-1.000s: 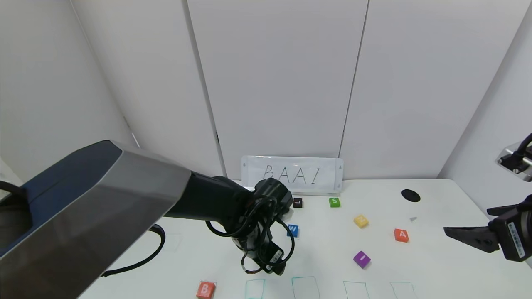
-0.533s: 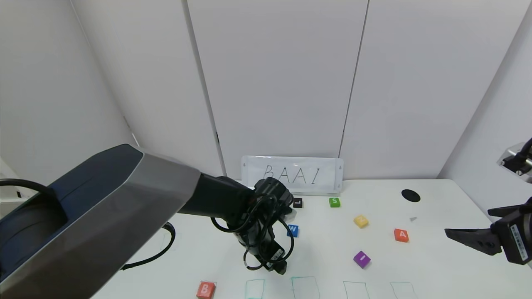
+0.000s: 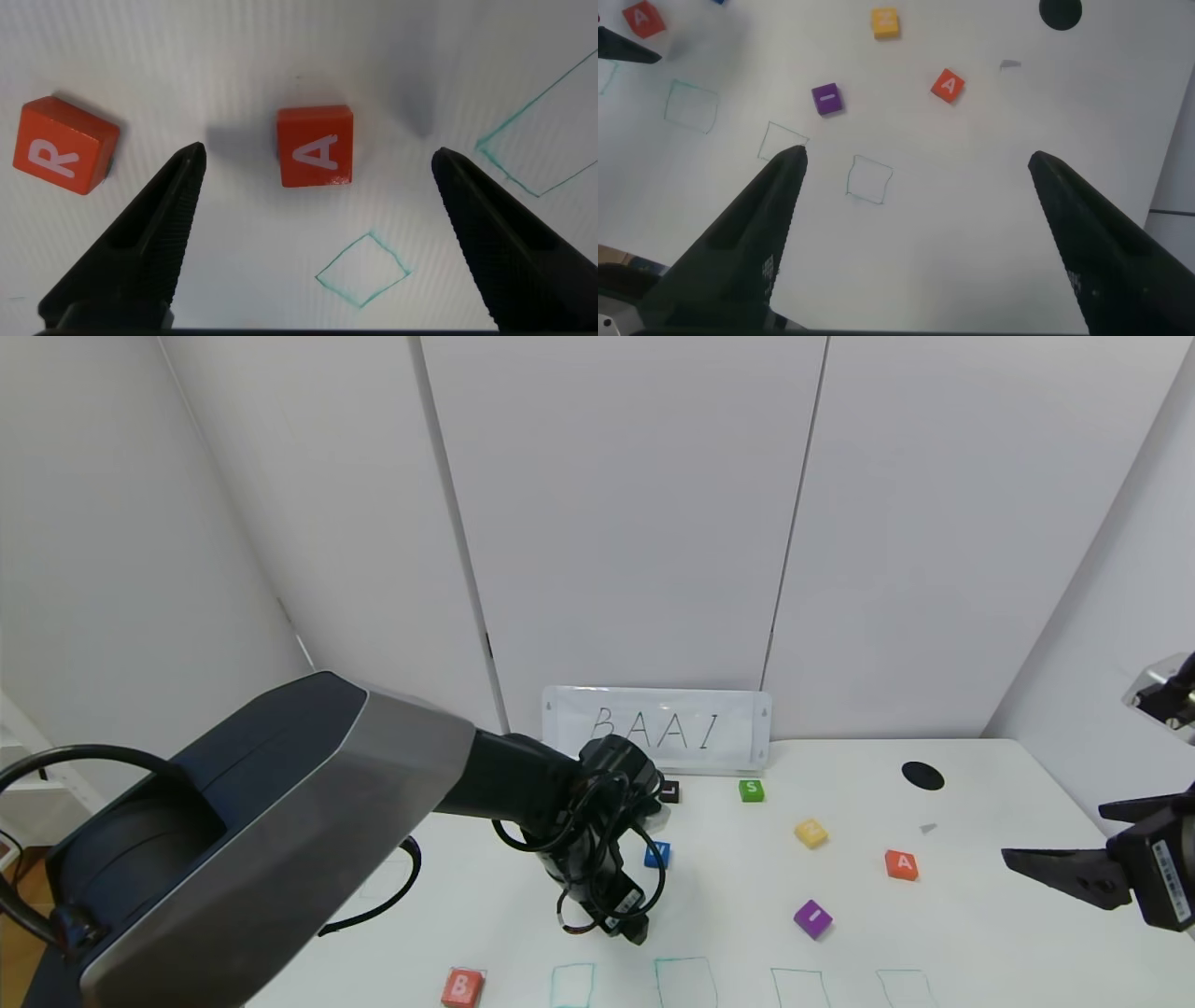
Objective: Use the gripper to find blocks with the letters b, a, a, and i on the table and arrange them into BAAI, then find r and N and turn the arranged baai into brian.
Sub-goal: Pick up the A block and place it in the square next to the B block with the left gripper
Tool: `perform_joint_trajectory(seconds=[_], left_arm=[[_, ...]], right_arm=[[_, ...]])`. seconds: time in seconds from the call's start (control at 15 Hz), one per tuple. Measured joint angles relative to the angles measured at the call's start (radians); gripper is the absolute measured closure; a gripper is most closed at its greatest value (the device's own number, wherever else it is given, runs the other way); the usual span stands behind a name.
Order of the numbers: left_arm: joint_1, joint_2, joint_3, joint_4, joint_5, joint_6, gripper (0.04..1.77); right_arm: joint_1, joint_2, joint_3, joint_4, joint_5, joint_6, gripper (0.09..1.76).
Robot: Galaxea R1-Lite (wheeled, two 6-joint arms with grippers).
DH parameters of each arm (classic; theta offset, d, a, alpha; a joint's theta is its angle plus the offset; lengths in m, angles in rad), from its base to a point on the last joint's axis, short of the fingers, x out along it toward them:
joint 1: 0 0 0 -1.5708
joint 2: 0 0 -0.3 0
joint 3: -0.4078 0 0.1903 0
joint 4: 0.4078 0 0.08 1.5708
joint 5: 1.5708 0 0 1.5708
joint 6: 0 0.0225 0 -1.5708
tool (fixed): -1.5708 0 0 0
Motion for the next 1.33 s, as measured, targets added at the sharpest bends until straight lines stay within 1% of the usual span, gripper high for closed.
perform_joint_trajectory(seconds=[0.27,0.33,0.47,0.53,0.73,0.8,1.33], left_arm=[[0.003,0.016,-0.015,-0.001,0.001,0.002,0.09],[0.002,0.019,-0.018,-0.003,0.001,0.001,0.22],[0.002,0.027,-0.023,-0.001,0.0,0.0,0.56],[0.002,0.03,-0.025,-0.001,0.0,0.001,0.7],[0.0,0.038,-0.027,-0.008,0.001,0.0,1.02],[0.0,0.04,-0.028,-0.008,0.001,-0.001,1.32],[-0.002,0.041,-0.027,0.0,0.001,0.0,1.31]], right_arm=[[-0.003,-0.002,0.0,0.0,0.002,-0.021,0.14],[-0.003,-0.002,0.0,0.0,0.002,-0.022,0.14],[-0.004,-0.003,0.0,-0.001,0.002,-0.023,0.14],[-0.004,-0.003,0.0,0.0,0.002,-0.023,0.14],[-0.004,-0.006,0.0,-0.001,0.002,-0.023,0.14],[-0.003,-0.007,0.0,0.0,0.002,-0.023,0.14],[-0.003,-0.013,0.0,0.0,0.002,-0.025,0.14]])
